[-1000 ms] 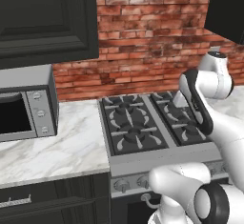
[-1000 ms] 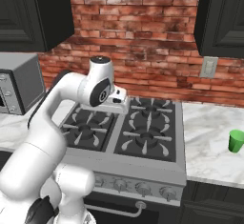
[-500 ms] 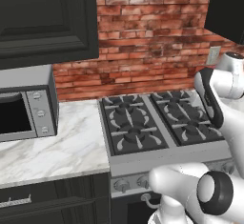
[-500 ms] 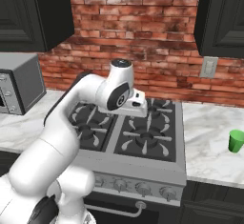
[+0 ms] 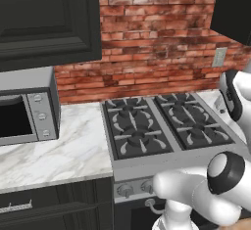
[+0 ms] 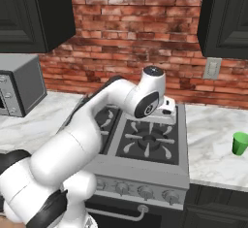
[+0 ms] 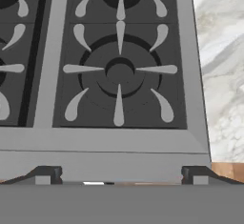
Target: Pick the cup and bowl from the counter and place them on the counter next to the sink.
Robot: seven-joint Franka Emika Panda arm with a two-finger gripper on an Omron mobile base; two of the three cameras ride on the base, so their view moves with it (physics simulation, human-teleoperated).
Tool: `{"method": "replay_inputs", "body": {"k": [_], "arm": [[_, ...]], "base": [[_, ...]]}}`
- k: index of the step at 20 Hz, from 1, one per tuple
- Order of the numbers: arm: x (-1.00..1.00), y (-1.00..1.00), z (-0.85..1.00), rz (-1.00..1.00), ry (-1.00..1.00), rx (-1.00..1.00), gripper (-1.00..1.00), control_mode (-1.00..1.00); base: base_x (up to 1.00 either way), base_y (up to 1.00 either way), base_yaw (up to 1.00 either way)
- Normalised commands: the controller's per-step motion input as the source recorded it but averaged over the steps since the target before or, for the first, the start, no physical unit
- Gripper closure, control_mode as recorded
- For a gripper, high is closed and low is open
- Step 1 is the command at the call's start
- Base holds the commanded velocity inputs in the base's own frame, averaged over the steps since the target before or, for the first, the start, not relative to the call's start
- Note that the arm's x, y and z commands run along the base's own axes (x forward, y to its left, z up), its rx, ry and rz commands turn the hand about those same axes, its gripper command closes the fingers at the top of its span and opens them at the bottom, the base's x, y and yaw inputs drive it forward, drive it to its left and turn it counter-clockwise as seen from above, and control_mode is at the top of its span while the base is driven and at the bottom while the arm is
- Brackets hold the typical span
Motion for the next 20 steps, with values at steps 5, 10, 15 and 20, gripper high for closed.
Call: {"method": "replay_inputs", "body": {"k": [5, 10, 15, 20], "arm": [[0.06, -0.85, 0.00, -0.01, 0.00, 0.00, -1.00, -1.00], [0.12, -0.53, 0.00, -0.04, 0.03, 0.00, -1.00, -1.00], [0.16, -0.34, 0.00, -0.05, 0.04, 0.00, -1.00, -1.00], [0.11, -0.21, -0.01, -0.09, 0.07, 0.00, -1.00, -1.00]], "base": [[0.00, 0.00, 0.00], [0.00, 0.00, 0.00], [0.00, 0.00, 0.00], [0.00, 0.00, 0.00]]}}
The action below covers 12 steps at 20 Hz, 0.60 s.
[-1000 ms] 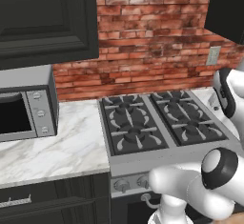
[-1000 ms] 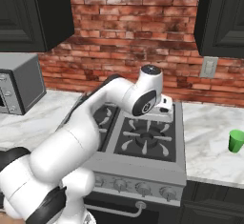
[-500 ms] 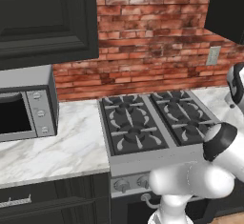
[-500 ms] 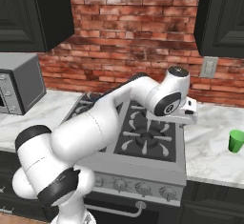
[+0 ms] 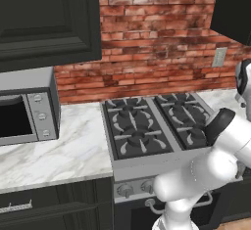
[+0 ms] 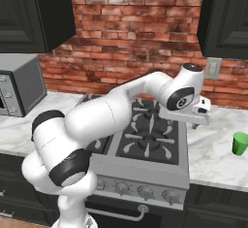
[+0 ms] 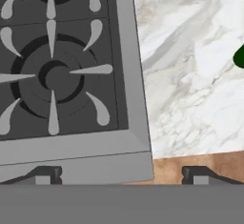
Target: Pick the cup and bowl from the counter and place them on the counter next to the sink.
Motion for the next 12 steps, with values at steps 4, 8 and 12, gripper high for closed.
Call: {"method": "replay_inputs", "body": {"k": [4, 8, 12], "arm": [[0.06, -0.19, -0.10, -0.08, 0.02, 0.00, -1.00, -1.00], [0.00, -0.21, -0.24, -0.05, 0.00, 0.00, -1.00, -1.00], [0.00, -0.24, -0.24, -0.05, -0.01, 0.00, -1.00, -1.00]], "base": [[0.00, 0.00, 0.00], [0.00, 0.00, 0.00], [0.00, 0.00, 0.00]]}}
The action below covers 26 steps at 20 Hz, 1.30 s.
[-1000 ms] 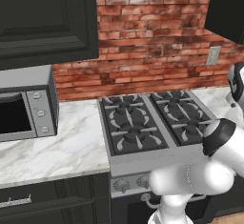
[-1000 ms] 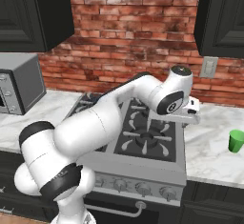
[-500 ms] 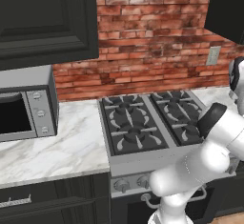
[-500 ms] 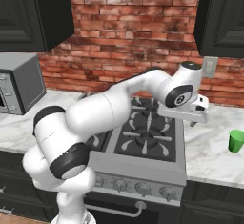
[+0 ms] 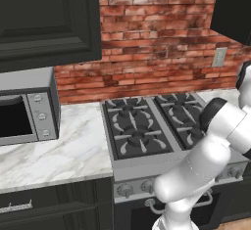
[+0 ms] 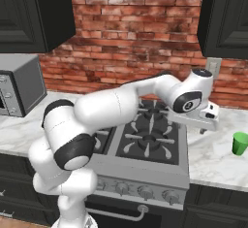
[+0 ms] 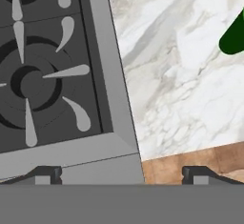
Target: Pick the cup and bowl from the counter and place them on the counter next to the sink.
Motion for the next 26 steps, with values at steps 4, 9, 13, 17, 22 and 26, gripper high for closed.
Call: {"method": "replay_inputs", "body": {"k": [4, 9, 13, 17, 22, 26], "arm": [[0.00, -0.17, -0.10, 0.00, -0.06, 0.00, -1.00, -1.00], [0.00, -0.06, -0.01, 0.00, -0.10, 0.00, -1.00, -1.00], [0.00, 0.00, 0.00, 0.00, 0.00, -0.04, -1.00, -1.00], [0.00, -0.01, 0.00, 0.00, 0.00, -0.05, -1.00, -1.00], [0.00, 0.00, 0.00, 0.00, 0.00, -0.11, -1.00, -1.00], [0.02, 0.00, 0.00, 0.00, -0.02, -0.10, -1.00, -1.00]], "base": [[0.00, 0.00, 0.00], [0.00, 0.00, 0.00], [0.00, 0.00, 0.00], [0.00, 0.00, 0.00], [0.00, 0.00, 0.00], [0.00, 0.00, 0.00]]}}
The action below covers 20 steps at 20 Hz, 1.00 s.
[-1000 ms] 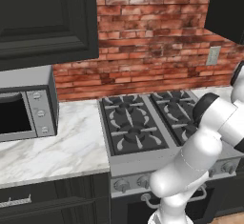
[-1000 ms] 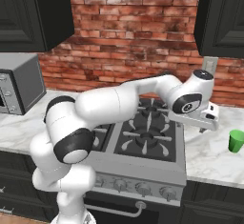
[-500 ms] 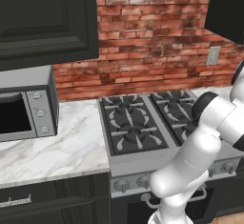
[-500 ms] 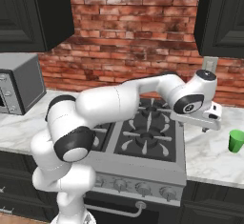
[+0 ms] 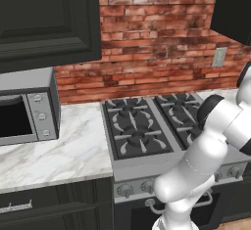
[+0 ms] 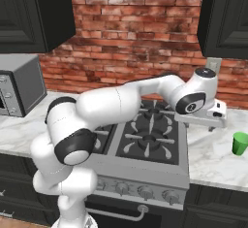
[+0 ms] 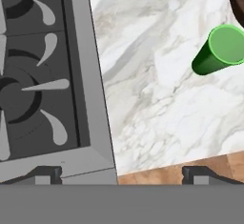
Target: Pick the cup and bowl from the counter and place them on the counter next to the sink.
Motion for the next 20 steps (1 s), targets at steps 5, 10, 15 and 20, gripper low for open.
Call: {"method": "replay_inputs", "body": {"k": [5, 10, 15, 20], "arm": [[0.13, 0.00, 0.00, 0.00, -0.06, -0.09, -1.00, -1.00], [0.28, 0.00, -0.05, 0.00, -0.08, -0.05, -1.00, -1.00], [0.46, -0.14, -0.03, 0.00, -0.03, 0.00, -1.00, -1.00], [0.37, -0.31, 0.00, 0.00, 0.00, 0.00, -1.00, -1.00]], "base": [[0.00, 0.00, 0.00], [0.00, 0.00, 0.00], [0.00, 0.00, 0.00], [0.00, 0.00, 0.00]]}}
